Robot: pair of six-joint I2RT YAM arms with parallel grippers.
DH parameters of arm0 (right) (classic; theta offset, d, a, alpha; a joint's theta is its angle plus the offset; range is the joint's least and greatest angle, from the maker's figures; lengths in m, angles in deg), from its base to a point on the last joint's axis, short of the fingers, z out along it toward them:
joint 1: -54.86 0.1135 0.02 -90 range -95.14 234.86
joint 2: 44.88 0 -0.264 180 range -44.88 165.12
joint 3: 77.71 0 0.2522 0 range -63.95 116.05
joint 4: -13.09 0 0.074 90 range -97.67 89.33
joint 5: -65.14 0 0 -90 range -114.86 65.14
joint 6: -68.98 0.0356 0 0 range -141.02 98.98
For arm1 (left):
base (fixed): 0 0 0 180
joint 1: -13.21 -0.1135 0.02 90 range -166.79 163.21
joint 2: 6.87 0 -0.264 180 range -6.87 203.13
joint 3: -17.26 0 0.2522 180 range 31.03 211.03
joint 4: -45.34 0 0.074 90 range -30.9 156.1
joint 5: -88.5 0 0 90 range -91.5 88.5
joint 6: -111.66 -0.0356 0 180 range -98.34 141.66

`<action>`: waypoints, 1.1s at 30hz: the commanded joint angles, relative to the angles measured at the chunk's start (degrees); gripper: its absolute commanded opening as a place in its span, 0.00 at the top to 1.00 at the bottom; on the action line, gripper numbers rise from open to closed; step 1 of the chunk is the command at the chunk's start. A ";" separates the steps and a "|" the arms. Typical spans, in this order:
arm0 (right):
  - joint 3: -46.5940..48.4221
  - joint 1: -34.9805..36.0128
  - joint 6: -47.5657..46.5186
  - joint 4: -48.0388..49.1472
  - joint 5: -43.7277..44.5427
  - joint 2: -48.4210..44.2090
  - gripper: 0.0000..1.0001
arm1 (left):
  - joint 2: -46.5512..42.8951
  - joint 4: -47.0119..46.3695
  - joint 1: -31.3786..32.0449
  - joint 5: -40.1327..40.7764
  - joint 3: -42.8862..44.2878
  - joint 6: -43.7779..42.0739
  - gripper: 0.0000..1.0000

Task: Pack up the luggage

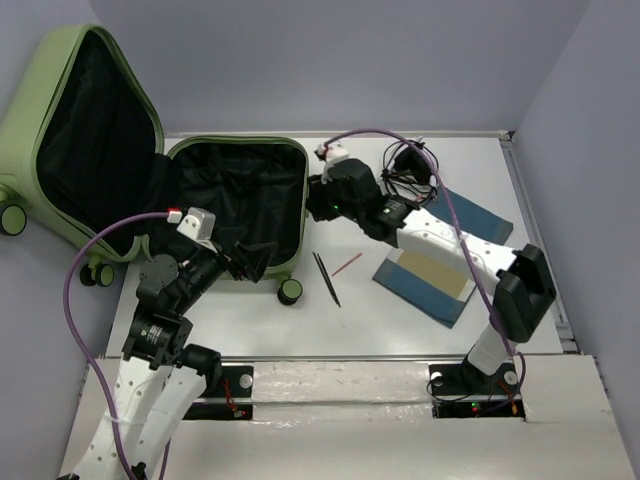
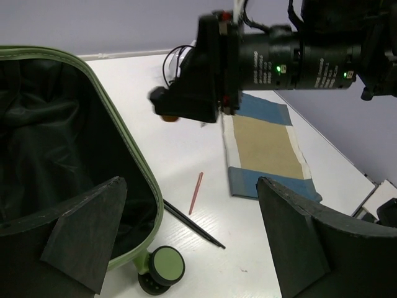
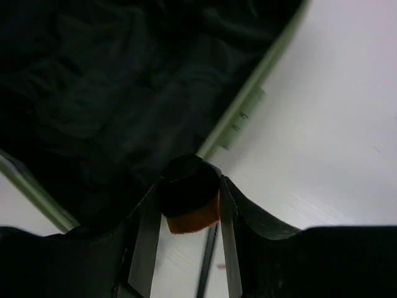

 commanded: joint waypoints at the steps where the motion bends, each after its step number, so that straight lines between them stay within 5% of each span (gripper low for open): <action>1: 13.91 3.68 1.90 7.73 -6.10 8.64 0.78 | -1.04 -2.15 -0.64 1.93 2.07 -0.26 0.01; 3: 19.04 3.68 3.31 4.83 -7.69 14.18 0.48 | -1.30 -1.89 -0.90 3.07 2.25 -0.35 0.01; 4: 21.56 3.68 3.66 3.69 -5.61 15.07 0.20 | -1.39 -1.62 -0.99 3.51 2.34 -0.35 0.01; 7: 17.49 3.68 3.58 2.98 0.20 12.89 0.05 | -1.83 -1.36 -0.99 3.87 2.16 -0.26 0.01; 12: 4.48 -1.84 5.15 3.15 6.19 4.37 0.13 | -1.39 -2.06 -0.47 2.81 1.99 0.18 0.01; 17: -6.35 -16.86 4.91 2.89 6.47 -1.62 0.39 | -1.21 -2.32 0.06 2.55 1.63 0.71 0.01; 21: 0.98 -20.74 -2.37 -3.76 5.93 5.81 0.51 | -1.22 -2.41 0.06 2.28 1.72 0.71 0.01; 33: 26.40 -25.50 -12.50 -17.49 3.91 28.77 0.47 | -0.34 -2.06 0.06 2.81 1.90 0.53 0.01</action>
